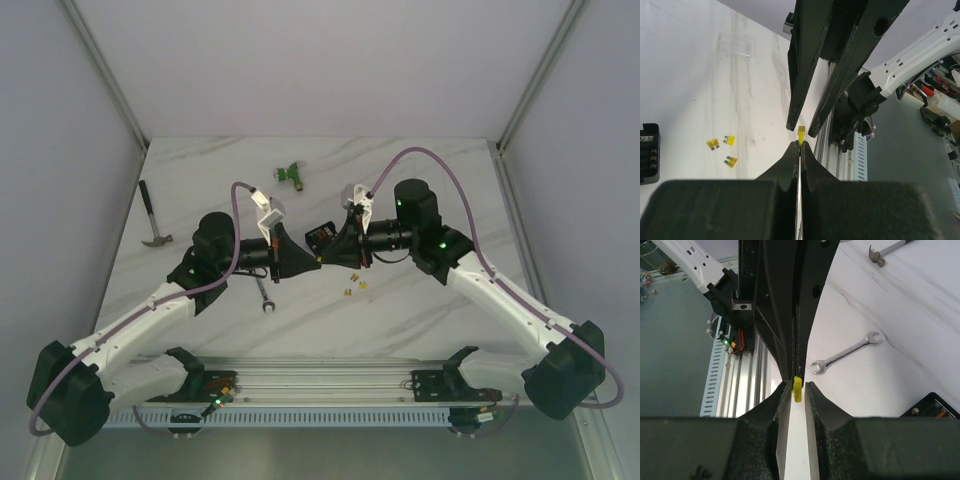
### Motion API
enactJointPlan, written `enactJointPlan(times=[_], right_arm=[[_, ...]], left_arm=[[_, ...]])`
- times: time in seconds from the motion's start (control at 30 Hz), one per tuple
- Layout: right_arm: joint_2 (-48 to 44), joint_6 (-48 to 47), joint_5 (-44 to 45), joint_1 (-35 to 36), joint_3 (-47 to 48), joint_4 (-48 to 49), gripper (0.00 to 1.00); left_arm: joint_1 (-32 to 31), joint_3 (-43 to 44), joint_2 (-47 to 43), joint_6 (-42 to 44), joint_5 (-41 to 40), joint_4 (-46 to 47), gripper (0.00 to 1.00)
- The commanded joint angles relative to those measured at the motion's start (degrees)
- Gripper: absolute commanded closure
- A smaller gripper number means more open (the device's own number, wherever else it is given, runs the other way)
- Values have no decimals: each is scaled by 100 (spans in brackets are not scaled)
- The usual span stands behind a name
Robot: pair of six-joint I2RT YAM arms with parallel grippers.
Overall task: Snap on the fuse box
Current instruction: Pick up the fuse from the center of the board.
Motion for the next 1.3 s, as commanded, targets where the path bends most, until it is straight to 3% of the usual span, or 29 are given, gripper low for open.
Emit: enactJointPlan(times=[0.0,0.43,0.67,0.8,0.9,1.03,1.17,1.23,1.27], right_arm=[[22,-135,-328,-27,235,-72,78],[236,-409,-651,-20,354,-464,80],[236,-443,-735,-20,362,-486,100],[227,-466,-694,-19,368,-513,100],[251,-362,-148,-24,355,-528,100],[407,-164,810,-14,410,-644,100],[688,17,1669,-15,469,-650,100],[862,42,1987,-15,526,-640,100],[950,48,2166,-16,571,-625,100]], left_arm=[[31,185,41,139,254,39,100],[-7,247,56,131,256,74,100],[-53,270,129,140,306,84,100],[-57,245,162,143,176,87,98],[-53,179,127,145,-326,5,70],[48,-40,4,93,-1614,-202,37],[103,-59,154,-195,-3686,-733,19],[109,46,328,-190,-4343,-947,1],[108,85,394,-141,-4540,-981,0]])
